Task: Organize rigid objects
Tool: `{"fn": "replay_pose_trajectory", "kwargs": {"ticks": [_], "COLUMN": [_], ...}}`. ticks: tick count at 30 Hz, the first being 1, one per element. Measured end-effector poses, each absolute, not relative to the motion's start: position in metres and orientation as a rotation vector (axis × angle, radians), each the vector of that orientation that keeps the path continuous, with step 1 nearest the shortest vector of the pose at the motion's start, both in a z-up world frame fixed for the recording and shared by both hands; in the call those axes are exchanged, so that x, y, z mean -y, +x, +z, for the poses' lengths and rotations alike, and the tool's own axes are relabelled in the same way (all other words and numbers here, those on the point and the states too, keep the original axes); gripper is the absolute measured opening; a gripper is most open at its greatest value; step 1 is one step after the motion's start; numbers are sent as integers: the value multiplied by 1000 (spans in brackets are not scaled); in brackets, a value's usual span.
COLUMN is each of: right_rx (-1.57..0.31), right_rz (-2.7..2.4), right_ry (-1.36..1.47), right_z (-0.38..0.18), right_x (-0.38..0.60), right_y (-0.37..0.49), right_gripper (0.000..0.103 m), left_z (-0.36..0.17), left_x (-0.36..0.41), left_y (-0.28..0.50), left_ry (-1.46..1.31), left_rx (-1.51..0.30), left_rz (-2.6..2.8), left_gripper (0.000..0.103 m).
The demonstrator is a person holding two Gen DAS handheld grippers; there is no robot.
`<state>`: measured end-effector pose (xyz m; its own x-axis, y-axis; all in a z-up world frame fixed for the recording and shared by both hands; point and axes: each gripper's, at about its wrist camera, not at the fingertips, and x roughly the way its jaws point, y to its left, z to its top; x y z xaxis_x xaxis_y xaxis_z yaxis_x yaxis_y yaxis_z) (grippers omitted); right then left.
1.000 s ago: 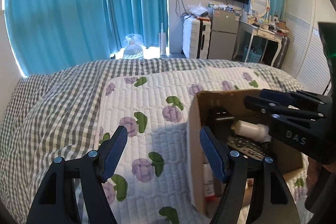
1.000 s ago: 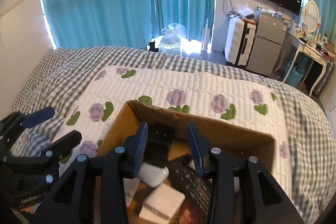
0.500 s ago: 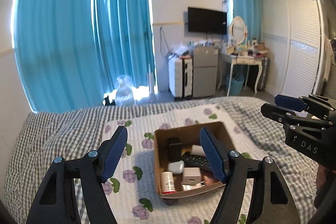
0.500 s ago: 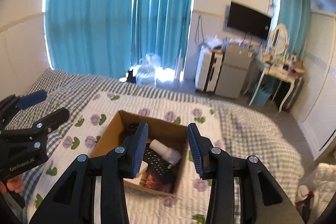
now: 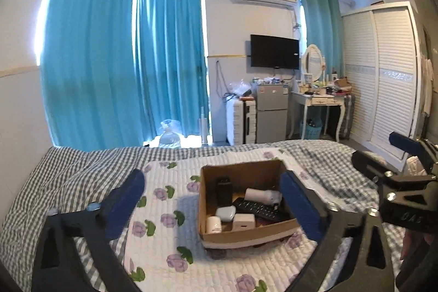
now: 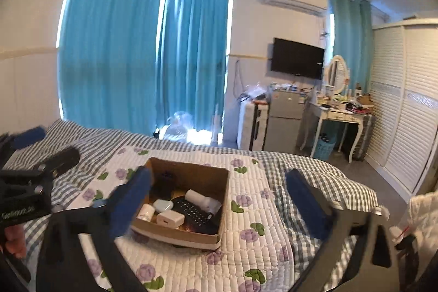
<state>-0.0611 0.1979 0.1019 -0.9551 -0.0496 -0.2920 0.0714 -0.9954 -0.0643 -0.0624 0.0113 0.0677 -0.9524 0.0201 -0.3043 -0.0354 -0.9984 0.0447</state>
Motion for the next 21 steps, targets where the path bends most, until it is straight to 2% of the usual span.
{"fn": "replay_pose_trajectory", "kwargs": {"ticks": [4,11,21], "right_rx": [-92,-94,-87], "right_rz": [-3049,-3062,-3052], "right_ry": [421,528,548], "right_z": [75,26,12], "right_x": [-201,-211,-210], "right_y": [-60,-80,-85], "right_gripper": [103,103,103], "left_z": [39,10,-4], "left_x": [-11,-15,-19], "left_y": [-62,-65,-66], "left_ry": [-446,-500,-557], "left_rx": [-84,-40,-50], "left_rz": [3092,3064,3072], "left_gripper": [103,103,103]}}
